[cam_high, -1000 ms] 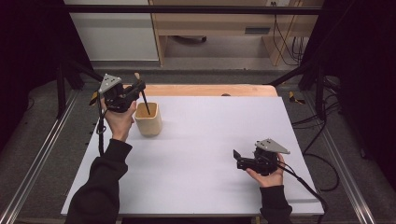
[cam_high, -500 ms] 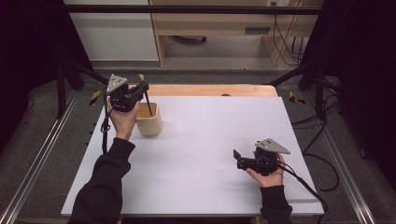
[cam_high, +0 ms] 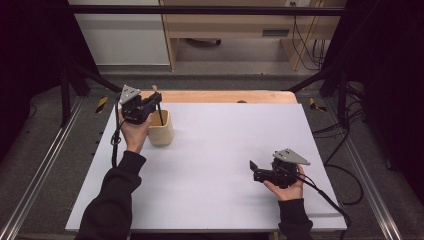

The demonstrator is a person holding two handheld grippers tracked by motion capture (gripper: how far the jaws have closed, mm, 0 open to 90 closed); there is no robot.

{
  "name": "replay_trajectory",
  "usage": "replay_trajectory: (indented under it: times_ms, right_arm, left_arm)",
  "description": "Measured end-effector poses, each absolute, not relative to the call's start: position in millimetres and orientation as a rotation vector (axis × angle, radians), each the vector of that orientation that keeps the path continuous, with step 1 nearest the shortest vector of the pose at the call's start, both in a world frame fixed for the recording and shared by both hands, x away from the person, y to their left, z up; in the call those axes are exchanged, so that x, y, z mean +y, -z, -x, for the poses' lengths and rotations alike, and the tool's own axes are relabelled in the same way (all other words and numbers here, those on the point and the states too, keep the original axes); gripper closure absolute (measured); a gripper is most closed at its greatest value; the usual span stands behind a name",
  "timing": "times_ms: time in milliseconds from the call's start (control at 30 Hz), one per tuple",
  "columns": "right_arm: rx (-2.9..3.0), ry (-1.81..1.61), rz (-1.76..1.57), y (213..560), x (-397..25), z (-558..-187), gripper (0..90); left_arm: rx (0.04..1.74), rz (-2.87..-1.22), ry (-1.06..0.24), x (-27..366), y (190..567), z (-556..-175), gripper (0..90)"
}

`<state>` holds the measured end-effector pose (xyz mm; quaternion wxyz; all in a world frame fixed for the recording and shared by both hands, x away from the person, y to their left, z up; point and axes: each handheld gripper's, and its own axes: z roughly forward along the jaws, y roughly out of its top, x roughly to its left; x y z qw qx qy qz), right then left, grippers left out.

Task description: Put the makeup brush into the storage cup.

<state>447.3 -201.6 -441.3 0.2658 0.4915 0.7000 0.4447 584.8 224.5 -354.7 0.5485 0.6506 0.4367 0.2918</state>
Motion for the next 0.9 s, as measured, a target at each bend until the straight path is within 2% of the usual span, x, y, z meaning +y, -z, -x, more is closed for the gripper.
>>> replay_trajectory:
  times_ms: [900]
  right_arm:
    - [1.899,-1.192,-1.323,442.7,-200.2,-447.0,3.3]
  left_arm:
    - [1.074,-1.598,-0.675,230.2,386.9,-581.1,82.7]
